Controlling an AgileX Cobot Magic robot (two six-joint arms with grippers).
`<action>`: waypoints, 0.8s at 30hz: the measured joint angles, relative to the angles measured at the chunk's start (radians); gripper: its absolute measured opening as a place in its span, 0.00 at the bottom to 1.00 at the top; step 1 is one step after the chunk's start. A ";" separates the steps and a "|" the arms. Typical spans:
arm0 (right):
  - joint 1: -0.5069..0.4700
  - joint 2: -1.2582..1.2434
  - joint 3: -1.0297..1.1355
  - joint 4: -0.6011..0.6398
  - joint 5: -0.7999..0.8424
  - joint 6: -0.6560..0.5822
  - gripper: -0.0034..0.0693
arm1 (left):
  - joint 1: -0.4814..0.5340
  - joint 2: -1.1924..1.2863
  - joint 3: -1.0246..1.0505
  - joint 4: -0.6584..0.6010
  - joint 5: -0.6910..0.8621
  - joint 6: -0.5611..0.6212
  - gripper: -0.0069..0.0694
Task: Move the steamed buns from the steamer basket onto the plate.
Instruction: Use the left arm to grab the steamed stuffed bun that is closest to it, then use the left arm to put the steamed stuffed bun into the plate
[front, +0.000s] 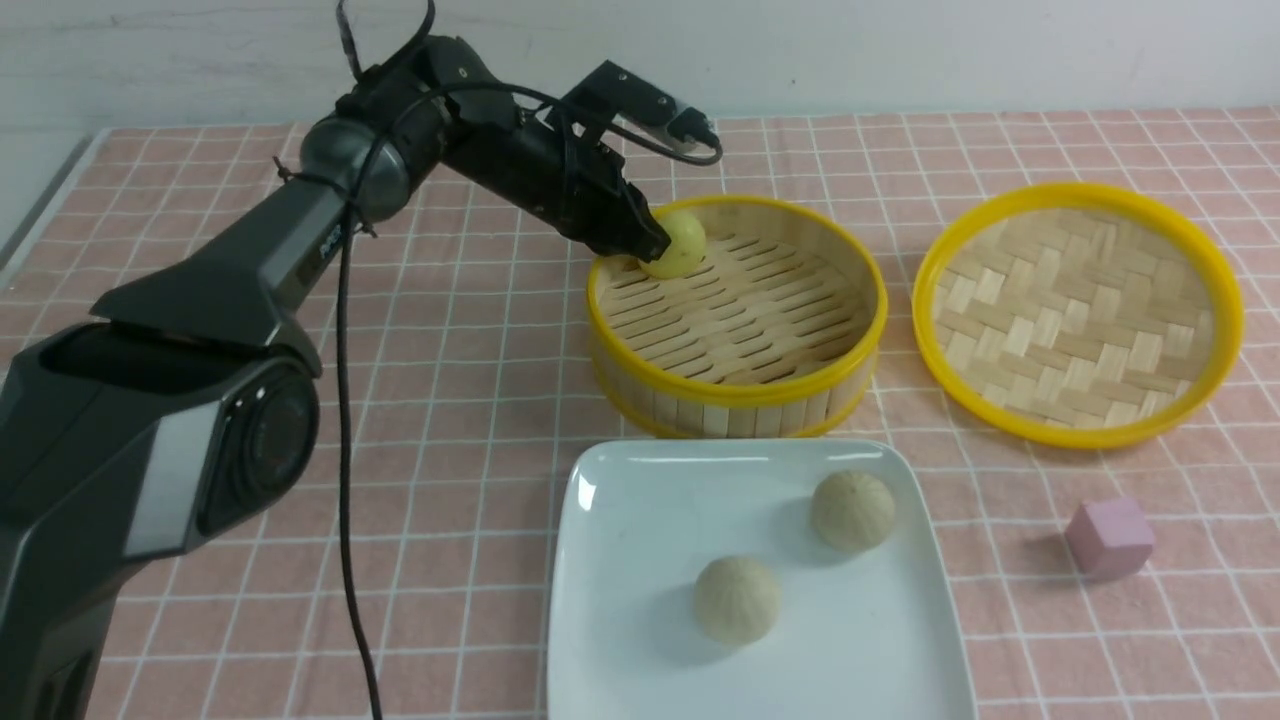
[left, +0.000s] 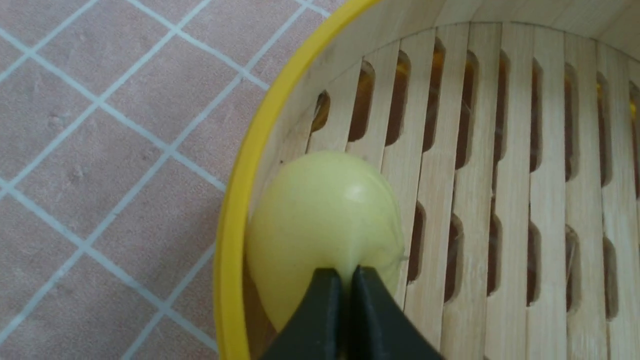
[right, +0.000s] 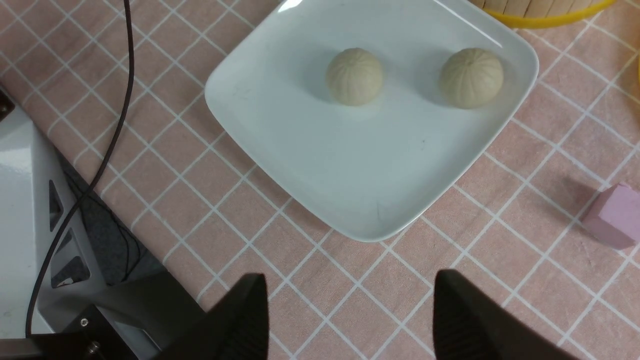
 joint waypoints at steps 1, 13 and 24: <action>0.000 0.000 0.000 0.000 0.000 0.000 0.65 | 0.000 0.000 -0.001 0.000 0.003 0.000 0.11; 0.000 0.000 0.000 0.001 0.000 0.000 0.65 | 0.001 -0.003 -0.003 0.007 0.009 0.000 0.12; 0.000 0.000 0.000 0.001 0.000 0.000 0.65 | 0.035 -0.017 -0.011 0.000 0.077 0.000 0.12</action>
